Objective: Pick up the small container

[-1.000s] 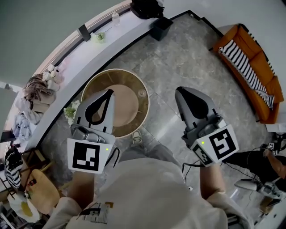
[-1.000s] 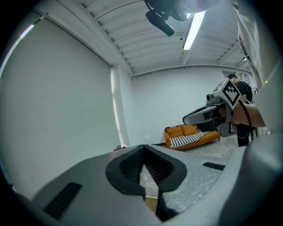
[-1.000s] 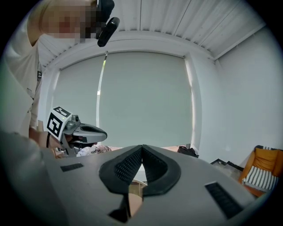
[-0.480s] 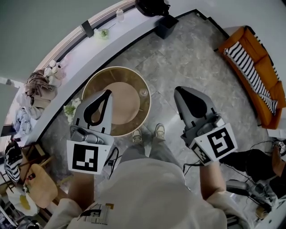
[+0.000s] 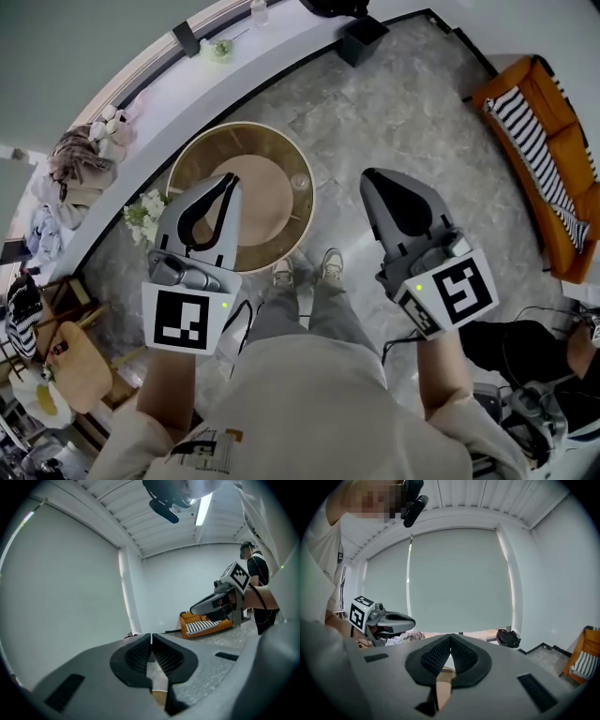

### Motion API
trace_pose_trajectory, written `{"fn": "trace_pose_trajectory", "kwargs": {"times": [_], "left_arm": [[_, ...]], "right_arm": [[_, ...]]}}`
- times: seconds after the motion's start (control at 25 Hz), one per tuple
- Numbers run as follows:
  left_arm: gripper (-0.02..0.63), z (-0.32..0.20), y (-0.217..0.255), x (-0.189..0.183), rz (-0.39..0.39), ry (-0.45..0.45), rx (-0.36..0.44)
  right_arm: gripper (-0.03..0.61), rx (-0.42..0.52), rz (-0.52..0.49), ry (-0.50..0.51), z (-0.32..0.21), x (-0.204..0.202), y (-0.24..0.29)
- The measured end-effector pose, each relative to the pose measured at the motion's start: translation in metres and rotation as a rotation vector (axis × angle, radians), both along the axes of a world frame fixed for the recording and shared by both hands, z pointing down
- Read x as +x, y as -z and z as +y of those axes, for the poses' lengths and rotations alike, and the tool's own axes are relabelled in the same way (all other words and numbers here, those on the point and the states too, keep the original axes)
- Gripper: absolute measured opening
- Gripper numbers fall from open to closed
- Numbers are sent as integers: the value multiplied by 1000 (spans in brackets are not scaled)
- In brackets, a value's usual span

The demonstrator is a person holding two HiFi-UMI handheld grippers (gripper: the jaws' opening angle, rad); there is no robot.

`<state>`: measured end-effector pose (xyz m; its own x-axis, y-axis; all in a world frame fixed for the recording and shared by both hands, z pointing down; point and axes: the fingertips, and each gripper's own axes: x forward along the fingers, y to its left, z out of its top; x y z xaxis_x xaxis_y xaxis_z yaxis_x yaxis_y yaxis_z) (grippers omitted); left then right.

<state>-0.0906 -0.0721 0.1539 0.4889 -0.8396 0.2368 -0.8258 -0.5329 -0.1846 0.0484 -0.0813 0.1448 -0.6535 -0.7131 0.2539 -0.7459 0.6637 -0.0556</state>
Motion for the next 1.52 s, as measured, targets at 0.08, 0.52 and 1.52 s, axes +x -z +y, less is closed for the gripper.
{"fn": "trace_pose_trajectory", "kwargs": {"times": [0.08,0.52,1.52], "left_arm": [[8,-3,-6,5,-7,-7,1],[57,-46,-58,19,37,-40,-31],[310,-103,-338,76,-62,-317,-175]], "right_arm": [[6,-1,-2,12,-4,-1,-4],[6,-35,16,53,-52,-15,-58],[6,-204,29,39,-117,-17,-266]]}}
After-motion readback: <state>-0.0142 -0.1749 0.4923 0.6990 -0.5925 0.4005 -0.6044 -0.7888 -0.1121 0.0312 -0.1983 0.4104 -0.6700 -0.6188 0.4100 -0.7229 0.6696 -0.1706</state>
